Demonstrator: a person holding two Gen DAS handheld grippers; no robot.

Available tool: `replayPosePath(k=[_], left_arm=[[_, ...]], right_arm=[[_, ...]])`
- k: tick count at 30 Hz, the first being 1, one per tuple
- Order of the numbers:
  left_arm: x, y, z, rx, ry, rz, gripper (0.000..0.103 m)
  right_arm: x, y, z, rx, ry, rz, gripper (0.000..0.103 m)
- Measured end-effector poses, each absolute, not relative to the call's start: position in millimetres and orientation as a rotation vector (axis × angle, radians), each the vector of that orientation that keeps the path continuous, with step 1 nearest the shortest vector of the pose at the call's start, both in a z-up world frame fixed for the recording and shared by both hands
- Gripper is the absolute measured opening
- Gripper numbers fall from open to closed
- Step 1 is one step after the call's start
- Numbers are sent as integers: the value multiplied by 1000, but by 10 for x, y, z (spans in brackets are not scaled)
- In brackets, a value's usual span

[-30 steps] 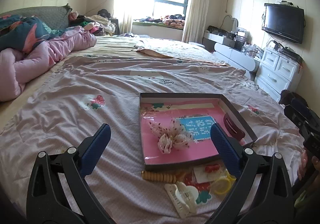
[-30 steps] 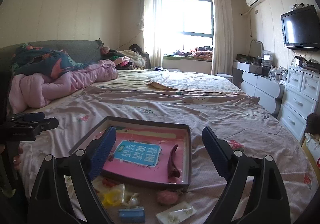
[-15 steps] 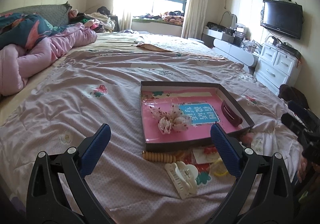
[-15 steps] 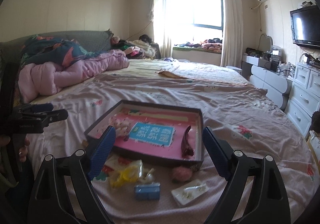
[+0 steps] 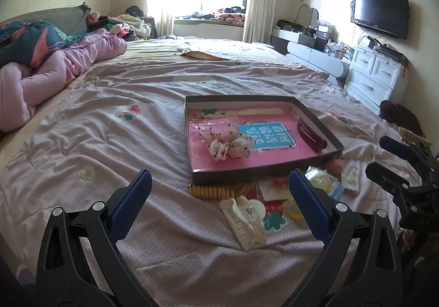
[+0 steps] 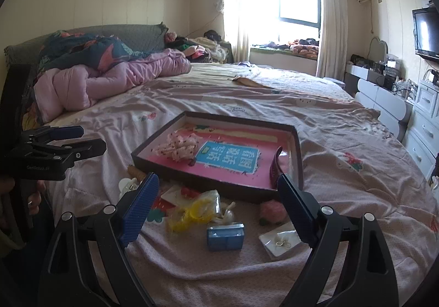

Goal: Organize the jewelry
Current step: 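Withdraw both tools from the tray toward the remaining accessories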

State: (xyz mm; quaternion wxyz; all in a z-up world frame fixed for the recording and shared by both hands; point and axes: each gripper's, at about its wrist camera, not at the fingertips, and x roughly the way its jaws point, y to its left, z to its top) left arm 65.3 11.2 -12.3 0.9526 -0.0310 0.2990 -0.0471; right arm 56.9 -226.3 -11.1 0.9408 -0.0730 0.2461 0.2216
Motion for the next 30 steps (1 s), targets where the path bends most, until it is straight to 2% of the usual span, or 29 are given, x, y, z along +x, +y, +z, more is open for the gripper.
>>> replayPosePath(k=[10,15,25,30], left_arm=[[649,65,-493,-71,717,-142,91],[691,56,-598,-84,749,-158,91],[774,-60,-774,-96,798,-205,91],[817,-60,-821,-113,805,-205,90]], right_arm=[[751,-2222,-357,-113,620,482,84],[863,-2206,-469,-101,677,498,73],[1017,-2063,-646,-116,754,544,59],[1071,-2035,-678,-120,763,546,45]])
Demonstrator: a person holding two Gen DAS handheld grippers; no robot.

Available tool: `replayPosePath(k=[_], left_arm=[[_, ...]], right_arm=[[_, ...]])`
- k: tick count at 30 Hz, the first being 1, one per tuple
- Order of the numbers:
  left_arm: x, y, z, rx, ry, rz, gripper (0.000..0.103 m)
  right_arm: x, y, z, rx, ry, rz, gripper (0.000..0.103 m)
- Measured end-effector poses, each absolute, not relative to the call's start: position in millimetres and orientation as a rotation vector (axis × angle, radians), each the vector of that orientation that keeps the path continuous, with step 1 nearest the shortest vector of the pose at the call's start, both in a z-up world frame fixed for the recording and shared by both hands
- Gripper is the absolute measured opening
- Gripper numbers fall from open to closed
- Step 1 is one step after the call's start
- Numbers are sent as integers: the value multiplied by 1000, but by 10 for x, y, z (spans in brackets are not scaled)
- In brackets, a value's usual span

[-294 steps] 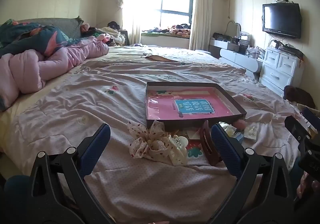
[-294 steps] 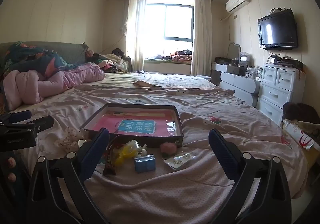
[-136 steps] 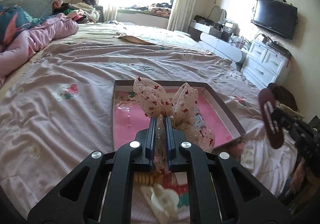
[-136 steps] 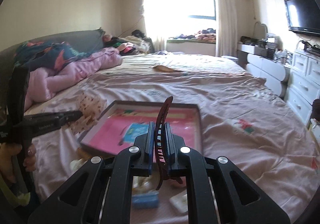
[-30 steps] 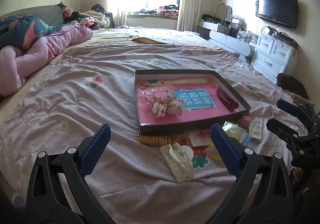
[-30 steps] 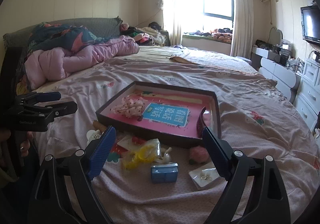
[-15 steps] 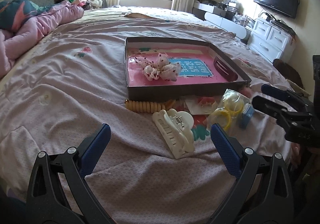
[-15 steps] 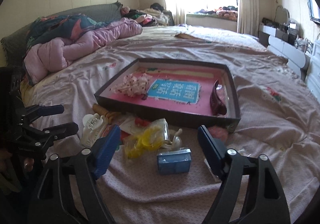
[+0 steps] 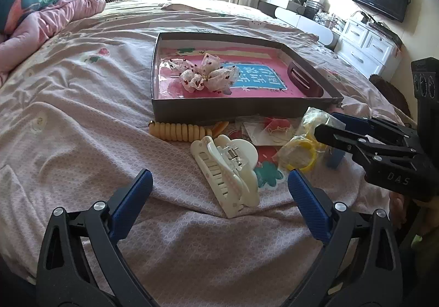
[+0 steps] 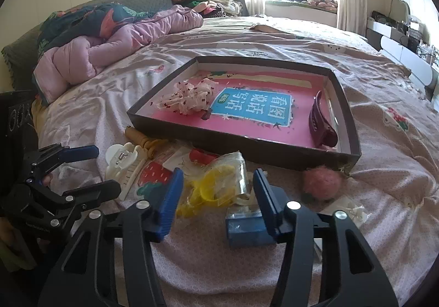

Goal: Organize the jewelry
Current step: 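Withdraw both tools from the tray toward the remaining accessories, then grasp the white claw clip with the left tool while the right tool grasps a clear packet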

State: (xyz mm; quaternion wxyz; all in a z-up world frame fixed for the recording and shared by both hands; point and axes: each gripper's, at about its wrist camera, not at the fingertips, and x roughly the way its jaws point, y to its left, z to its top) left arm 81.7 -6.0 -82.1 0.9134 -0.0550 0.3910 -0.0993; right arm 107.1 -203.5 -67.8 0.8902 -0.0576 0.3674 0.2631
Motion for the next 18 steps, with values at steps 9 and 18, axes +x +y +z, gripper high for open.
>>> replayPosePath(k=[9,18], left_arm=[[896,-87,-900,-136,833,-208,79],[955,5,-962,-167,858,-199,48]], right_arm=[[1125,-2003,-674,-74,780,598,23],[1219,-1898,-710,-15,829,669,18]])
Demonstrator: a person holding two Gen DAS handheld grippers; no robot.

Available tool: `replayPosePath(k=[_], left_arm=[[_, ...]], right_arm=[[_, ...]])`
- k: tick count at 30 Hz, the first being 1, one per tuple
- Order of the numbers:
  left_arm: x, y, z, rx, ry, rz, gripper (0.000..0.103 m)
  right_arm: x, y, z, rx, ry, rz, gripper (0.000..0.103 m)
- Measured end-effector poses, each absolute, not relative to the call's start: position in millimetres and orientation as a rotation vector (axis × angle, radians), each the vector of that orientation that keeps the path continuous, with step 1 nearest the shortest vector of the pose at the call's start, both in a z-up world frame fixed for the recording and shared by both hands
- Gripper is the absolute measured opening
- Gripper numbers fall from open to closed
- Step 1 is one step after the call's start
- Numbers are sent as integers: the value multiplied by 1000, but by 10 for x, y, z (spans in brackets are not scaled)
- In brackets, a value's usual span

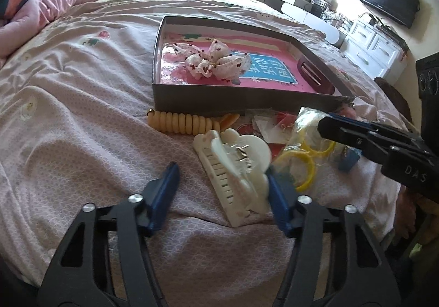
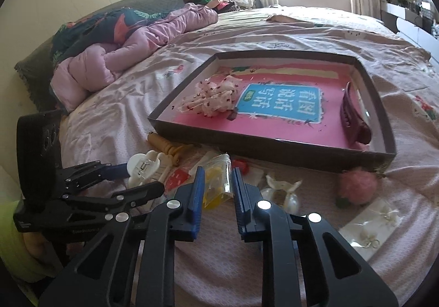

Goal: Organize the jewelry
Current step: 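Grasp the white claw clip with the left tool while the right tool grasps a clear packet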

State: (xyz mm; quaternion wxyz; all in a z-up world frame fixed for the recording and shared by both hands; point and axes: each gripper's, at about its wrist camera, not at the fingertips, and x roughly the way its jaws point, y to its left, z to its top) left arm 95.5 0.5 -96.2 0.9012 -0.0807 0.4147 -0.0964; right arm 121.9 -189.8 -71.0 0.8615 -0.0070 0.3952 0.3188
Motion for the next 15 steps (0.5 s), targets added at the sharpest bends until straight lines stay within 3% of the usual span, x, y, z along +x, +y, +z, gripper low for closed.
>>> replayPosePath(k=[3,7,15], left_arm=[[942,17,-959,-179,863,-216,28],[936,30,-940,-182,865,-216,21],[849,75,-798,-204,823,-236,20]], right_arm=[[1191,-1882,-672,-22,810,675,14],[1134,-1912,-595,-30,770,671,12],[984,-1994,-444,-57,685,645,6]])
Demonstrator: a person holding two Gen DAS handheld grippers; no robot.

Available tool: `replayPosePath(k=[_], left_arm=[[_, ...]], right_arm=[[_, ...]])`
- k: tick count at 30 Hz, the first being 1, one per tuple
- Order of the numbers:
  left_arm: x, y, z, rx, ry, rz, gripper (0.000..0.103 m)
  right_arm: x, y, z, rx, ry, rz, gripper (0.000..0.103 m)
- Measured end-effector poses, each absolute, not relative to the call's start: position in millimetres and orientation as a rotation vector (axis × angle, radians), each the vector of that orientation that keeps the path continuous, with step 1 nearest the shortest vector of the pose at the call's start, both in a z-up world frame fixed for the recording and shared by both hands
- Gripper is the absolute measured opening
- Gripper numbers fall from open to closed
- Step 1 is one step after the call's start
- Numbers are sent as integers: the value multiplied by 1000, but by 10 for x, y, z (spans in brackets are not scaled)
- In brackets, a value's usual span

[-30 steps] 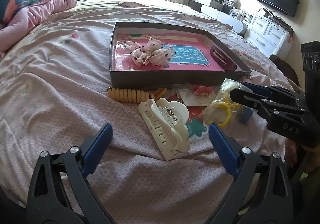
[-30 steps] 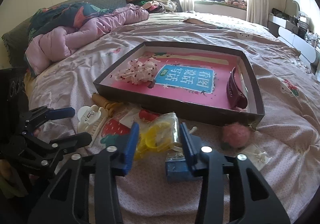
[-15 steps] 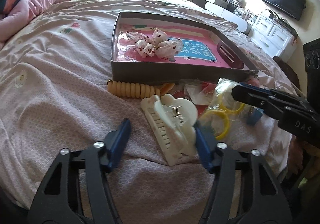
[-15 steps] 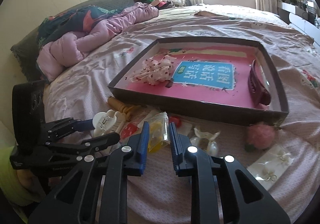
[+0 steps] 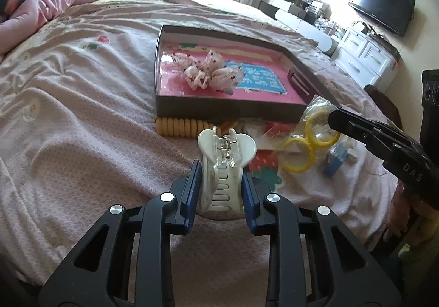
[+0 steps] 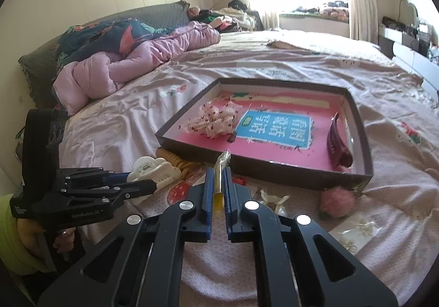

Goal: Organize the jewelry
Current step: 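Grasp the white claw clip with the left tool while the right tool grasps a clear packet, then carry both items over the tray and open both tools to drop them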

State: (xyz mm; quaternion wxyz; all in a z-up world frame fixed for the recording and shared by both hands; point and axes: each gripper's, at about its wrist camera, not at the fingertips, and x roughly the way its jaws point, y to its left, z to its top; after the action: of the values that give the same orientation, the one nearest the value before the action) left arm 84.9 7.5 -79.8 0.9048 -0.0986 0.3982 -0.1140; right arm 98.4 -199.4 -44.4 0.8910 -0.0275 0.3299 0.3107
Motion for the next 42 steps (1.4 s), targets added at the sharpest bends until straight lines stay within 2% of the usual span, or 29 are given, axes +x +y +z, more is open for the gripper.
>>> replayPosePath(k=[19,42], left_arm=[[716,-333,-387,-125,707,-337,20],[1269,-635,-40,-118,654,-395,20]], right_arm=[[791,-2471,-8,4,562,562,6],[1014,-2825,413,27,443,444,6]])
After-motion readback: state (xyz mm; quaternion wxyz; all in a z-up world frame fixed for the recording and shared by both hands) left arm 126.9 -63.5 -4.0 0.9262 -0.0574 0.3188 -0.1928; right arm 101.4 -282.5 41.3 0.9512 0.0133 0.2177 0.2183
